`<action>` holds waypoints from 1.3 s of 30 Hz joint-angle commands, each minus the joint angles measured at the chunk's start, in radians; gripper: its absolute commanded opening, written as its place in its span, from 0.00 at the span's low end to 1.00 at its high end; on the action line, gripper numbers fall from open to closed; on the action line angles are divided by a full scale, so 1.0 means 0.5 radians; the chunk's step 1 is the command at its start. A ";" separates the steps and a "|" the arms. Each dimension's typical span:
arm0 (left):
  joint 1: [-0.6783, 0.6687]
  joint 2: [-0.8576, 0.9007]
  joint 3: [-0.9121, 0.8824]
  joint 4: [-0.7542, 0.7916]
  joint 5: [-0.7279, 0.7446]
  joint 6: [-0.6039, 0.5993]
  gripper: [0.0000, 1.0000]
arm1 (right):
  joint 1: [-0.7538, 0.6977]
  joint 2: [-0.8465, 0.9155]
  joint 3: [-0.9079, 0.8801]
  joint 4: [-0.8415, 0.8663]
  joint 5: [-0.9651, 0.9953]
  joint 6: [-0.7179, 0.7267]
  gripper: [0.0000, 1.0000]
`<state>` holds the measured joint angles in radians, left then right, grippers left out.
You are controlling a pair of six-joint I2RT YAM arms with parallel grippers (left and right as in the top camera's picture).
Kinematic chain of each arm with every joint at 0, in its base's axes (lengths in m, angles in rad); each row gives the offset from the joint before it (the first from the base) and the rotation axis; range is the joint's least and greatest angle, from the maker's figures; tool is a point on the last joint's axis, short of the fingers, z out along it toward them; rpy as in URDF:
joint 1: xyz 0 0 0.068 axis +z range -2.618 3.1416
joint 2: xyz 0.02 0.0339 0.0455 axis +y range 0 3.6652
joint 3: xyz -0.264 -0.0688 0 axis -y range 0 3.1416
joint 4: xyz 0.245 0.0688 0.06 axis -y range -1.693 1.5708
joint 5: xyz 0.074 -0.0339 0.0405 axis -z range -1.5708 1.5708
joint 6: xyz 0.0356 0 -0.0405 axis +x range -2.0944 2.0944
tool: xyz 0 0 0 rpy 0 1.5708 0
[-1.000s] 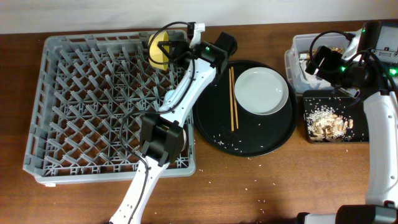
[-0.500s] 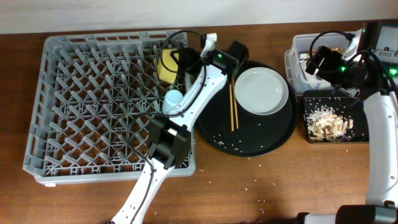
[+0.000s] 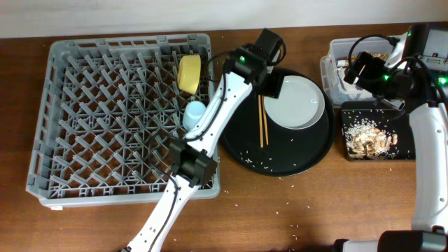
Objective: Sort waste into correct bins and load items into the dishwasher rack
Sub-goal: 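Grasp the white plate edge with the left gripper and lift it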
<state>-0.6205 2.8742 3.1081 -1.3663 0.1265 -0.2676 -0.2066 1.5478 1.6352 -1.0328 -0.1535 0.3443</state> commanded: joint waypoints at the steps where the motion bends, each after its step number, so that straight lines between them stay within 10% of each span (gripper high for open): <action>1: 0.011 0.066 -0.003 0.008 0.192 -0.049 0.69 | -0.008 0.004 0.002 -0.001 0.032 0.016 0.98; 22: -0.051 0.300 -0.003 0.060 0.153 -0.176 0.01 | -0.008 0.004 0.002 -0.001 0.032 0.016 0.98; 33: 0.241 -0.516 0.065 -0.114 -0.084 0.269 0.00 | -0.008 0.004 0.002 -0.001 0.032 0.016 0.98; 36: 0.405 -0.802 0.065 -0.148 -0.584 0.434 0.00 | -0.008 0.004 0.002 -0.001 0.032 0.016 0.98; 39: 0.488 -0.875 0.050 -0.257 -1.832 0.433 0.00 | -0.008 0.004 0.002 -0.001 0.032 0.016 0.99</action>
<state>-0.3931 2.4428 3.1386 -1.4624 -0.2722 -0.0784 -0.2066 1.5478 1.6352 -1.0328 -0.1535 0.3443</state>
